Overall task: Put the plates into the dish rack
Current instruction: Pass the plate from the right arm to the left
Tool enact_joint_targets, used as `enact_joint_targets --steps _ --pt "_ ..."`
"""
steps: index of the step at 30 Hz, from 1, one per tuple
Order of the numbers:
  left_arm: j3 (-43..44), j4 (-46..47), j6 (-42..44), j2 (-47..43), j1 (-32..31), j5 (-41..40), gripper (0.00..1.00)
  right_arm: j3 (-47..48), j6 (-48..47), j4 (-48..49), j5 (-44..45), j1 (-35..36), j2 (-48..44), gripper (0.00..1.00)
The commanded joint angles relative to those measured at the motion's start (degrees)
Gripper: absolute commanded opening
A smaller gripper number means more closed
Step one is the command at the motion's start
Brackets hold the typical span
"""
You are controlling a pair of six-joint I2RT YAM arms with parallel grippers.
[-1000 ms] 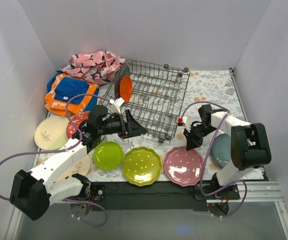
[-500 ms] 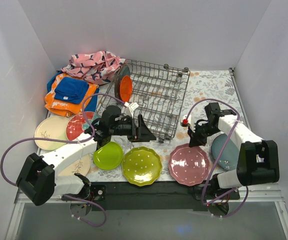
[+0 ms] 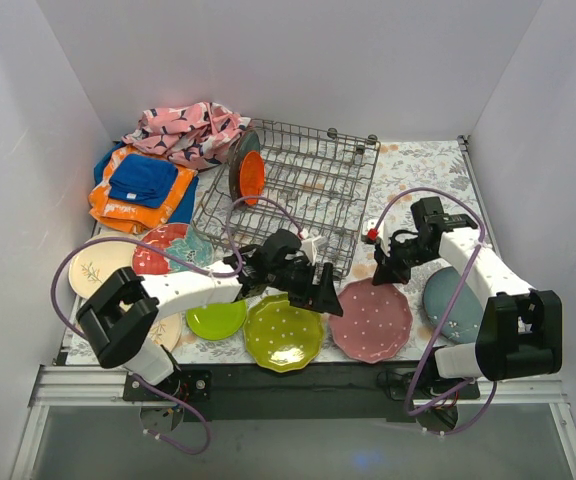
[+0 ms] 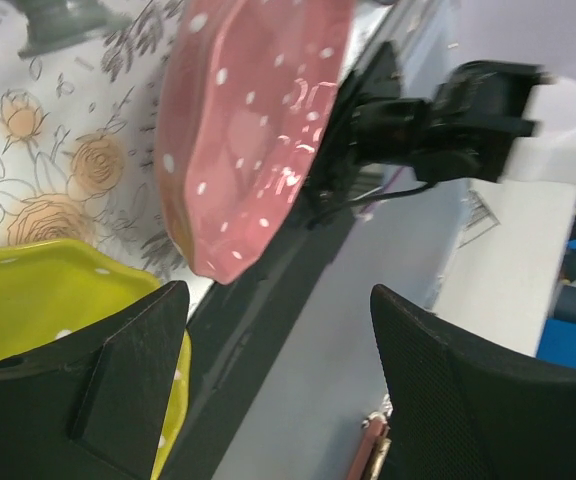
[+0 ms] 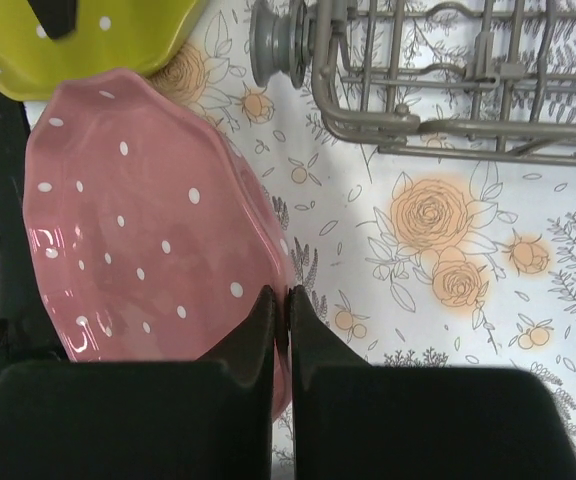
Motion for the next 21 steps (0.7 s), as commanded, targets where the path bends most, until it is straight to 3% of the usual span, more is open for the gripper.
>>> enact_joint_targets --steps 1,11,16,21 --pt "4.1 -4.8 3.7 2.6 -2.9 -7.6 0.72 4.0 4.3 -2.2 -7.8 1.3 -1.6 0.01" --pt "5.8 -7.6 6.5 4.1 -4.5 -13.9 0.72 3.7 5.4 -2.3 -9.8 3.1 -3.8 0.01" --pt "5.9 -6.9 7.4 4.5 -4.5 -12.5 0.72 3.7 6.0 -2.2 -11.6 3.5 -5.4 0.01" --pt "4.9 -3.6 6.7 4.5 -4.5 -9.8 0.63 4.5 6.8 -2.0 -13.1 4.1 -5.8 0.01"
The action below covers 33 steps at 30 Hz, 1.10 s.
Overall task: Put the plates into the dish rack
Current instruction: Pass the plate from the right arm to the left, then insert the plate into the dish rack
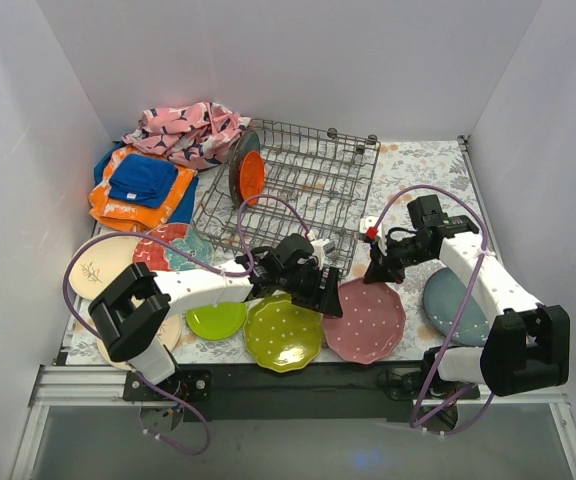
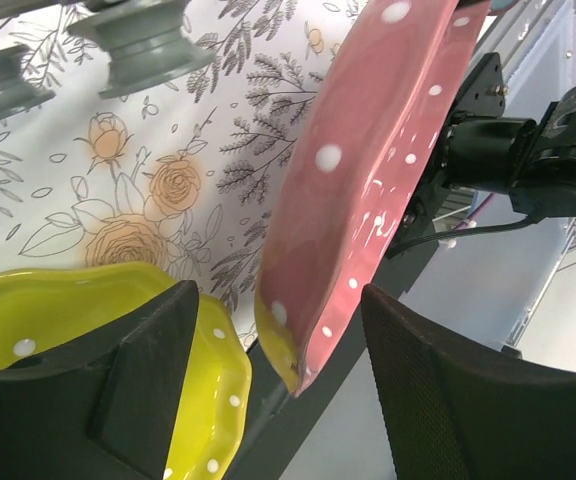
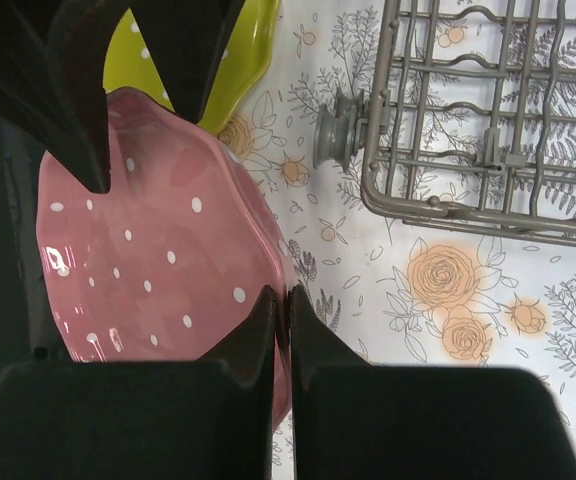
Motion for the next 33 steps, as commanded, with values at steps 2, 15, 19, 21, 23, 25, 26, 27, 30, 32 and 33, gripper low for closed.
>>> enact_joint_targets --steps 2,15,19,21,23,25,26,27,30,32,33 --pt "-0.2 4.7 0.0 -1.7 -0.2 2.4 0.61 3.2 4.0 -2.2 -8.9 0.8 -1.8 0.01" --pt "-3.7 8.8 -2.2 -2.7 -0.2 5.7 0.32 5.3 7.0 -1.0 -12.2 1.2 -2.0 0.01" --pt "-3.4 8.8 -1.9 -2.3 -0.2 5.4 0.07 4.2 7.2 -0.5 -11.8 1.1 -1.9 0.01" --pt "-3.4 8.6 -1.9 -2.0 -0.3 4.9 0.00 3.7 7.3 -0.3 -11.4 1.1 -2.2 0.01" --pt "-3.4 8.7 -1.9 -2.1 -0.2 4.5 0.00 3.2 7.6 -0.2 -10.8 1.1 -2.5 0.01" --pt "-3.4 8.6 -1.3 -2.9 -0.2 4.1 0.00 3.1 8.9 0.3 -9.5 1.1 -3.0 0.01" --pt "-3.5 8.7 -1.1 -3.3 -0.3 3.9 0.00 3.2 9.4 0.5 -8.9 1.2 -3.1 0.01" --pt "-3.6 8.4 -0.9 -4.8 -0.2 3.3 0.00 3.4 9.9 0.7 -8.3 1.0 -3.5 0.01" --pt "-3.9 7.2 0.7 -8.3 -0.2 1.6 0.00 5.6 12.9 1.5 -5.6 -0.4 -3.8 0.18" --pt "-3.9 6.2 1.8 -10.4 -0.2 0.8 0.00 8.6 14.8 1.3 -4.9 -2.4 -3.8 0.29" --pt "-3.8 5.0 2.1 -11.5 -0.3 0.3 0.00 9.7 15.3 1.4 -4.7 -3.0 -3.8 0.36"
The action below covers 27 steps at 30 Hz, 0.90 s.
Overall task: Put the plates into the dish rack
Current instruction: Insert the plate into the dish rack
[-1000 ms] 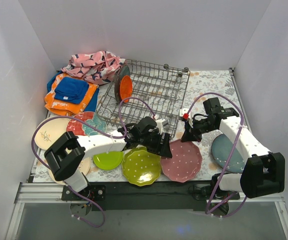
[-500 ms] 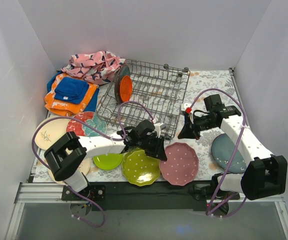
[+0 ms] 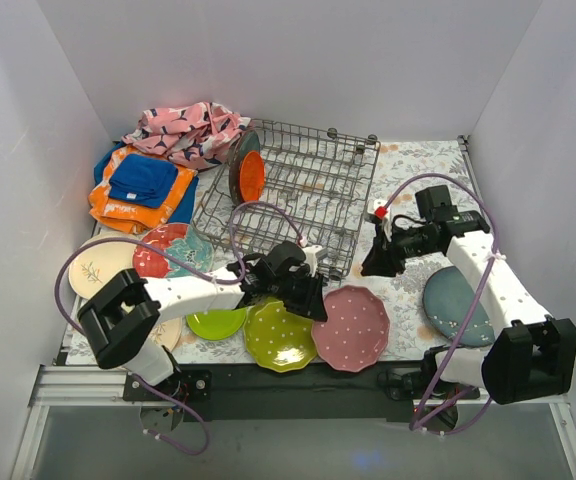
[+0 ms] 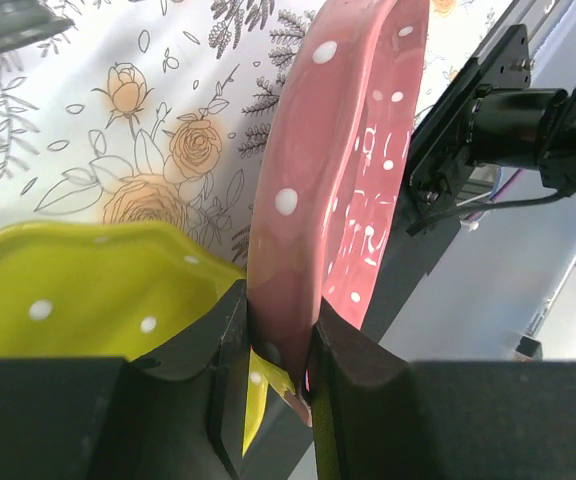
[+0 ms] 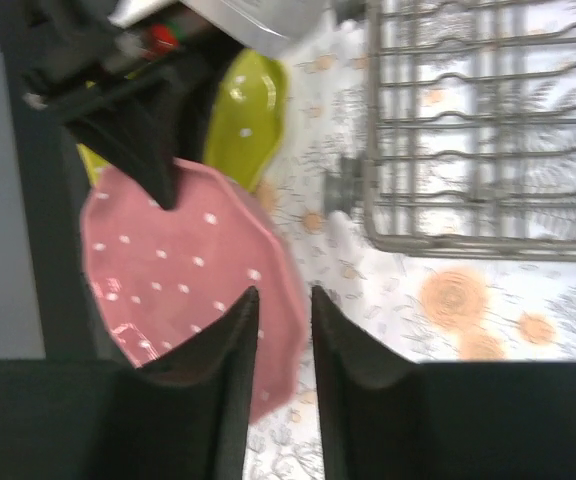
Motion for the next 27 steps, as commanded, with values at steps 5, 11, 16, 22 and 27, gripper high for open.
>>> enact_joint_targets --steps 5,11,16,22,27 --pt "2.6 -0.9 2.6 -15.4 0.0 -2.0 0.00 13.0 7.1 1.6 2.1 -7.1 -0.5 0.49" --pt "4.2 -4.5 1.9 -20.9 1.2 -2.7 0.00 18.3 10.6 2.2 2.4 -11.8 0.6 0.56" --pt "6.2 -7.5 0.6 -24.8 5.1 -4.2 0.00 20.5 12.6 3.5 3.1 -16.0 0.7 0.57" --pt "10.0 -8.6 -1.0 -27.6 10.9 -4.0 0.00 22.5 15.0 4.9 3.4 -18.9 0.9 0.61" --pt "14.3 -10.3 -1.3 -26.6 13.8 -5.4 0.00 21.1 16.1 5.9 3.4 -19.9 0.7 0.63"
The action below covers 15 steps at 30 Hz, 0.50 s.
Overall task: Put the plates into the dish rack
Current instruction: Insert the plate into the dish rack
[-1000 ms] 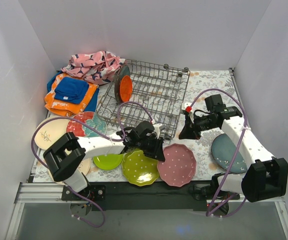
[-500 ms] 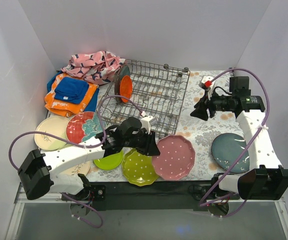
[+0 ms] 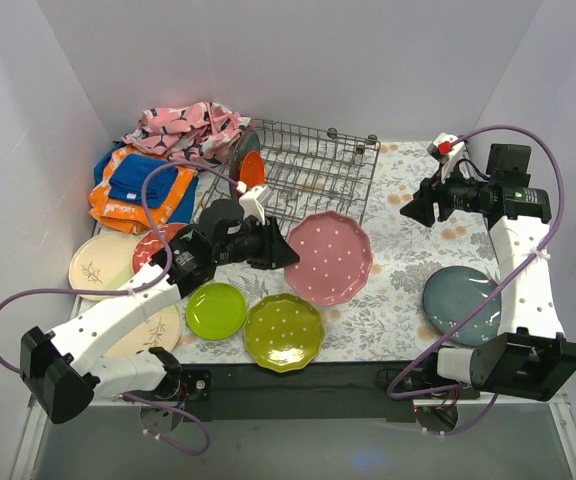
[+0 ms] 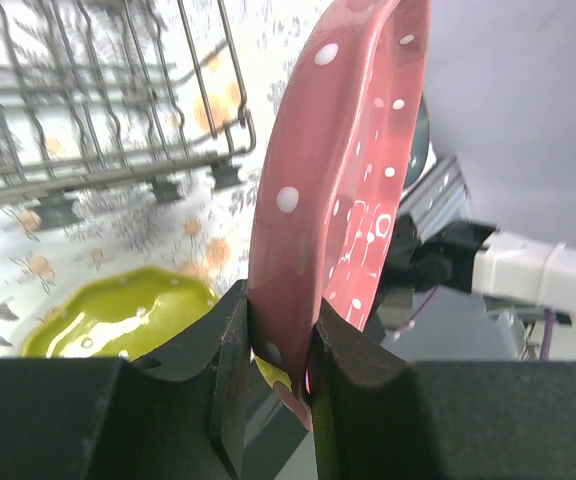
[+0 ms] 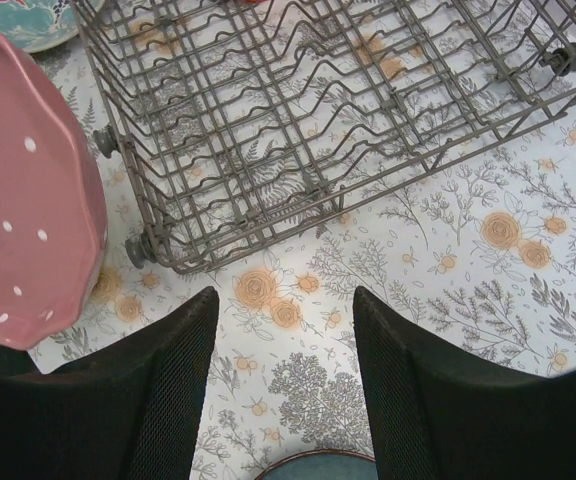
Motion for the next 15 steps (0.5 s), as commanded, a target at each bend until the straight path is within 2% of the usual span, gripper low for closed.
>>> enact_joint_targets --steps 1,15 --pt "8.2 4.4 -2.0 -2.1 2.4 -0.3 0.00 0.5 2.2 2.0 -0.6 -0.8 -0.5 0.63" --pt "21.3 3.5 -1.0 7.0 9.8 -8.0 0.00 -4.7 3.5 4.5 0.1 -1.6 -2.1 0.63"
